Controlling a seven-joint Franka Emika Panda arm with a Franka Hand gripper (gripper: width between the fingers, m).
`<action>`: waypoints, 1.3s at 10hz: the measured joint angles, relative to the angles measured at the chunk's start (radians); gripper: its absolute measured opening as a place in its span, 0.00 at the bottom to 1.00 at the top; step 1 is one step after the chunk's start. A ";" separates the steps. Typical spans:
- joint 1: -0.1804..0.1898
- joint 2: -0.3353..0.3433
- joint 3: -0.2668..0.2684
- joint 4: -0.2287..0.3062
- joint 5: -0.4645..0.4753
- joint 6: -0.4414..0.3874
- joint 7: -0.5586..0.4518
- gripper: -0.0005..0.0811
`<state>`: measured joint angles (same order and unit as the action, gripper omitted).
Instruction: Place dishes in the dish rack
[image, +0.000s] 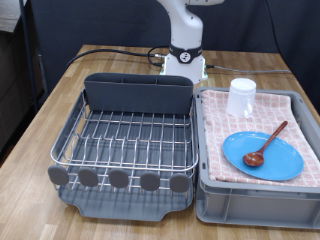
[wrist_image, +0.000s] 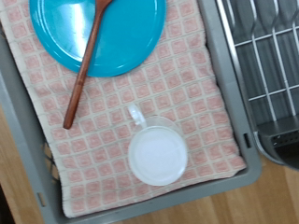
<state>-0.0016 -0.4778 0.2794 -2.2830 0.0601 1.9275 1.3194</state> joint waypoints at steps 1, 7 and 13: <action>0.000 0.032 0.025 0.024 0.000 -0.002 0.052 0.99; -0.007 0.216 0.062 0.035 -0.023 0.199 0.107 0.99; -0.008 0.302 0.087 -0.018 -0.127 0.363 0.158 0.99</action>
<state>-0.0095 -0.1757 0.3666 -2.3007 -0.0671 2.2904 1.4778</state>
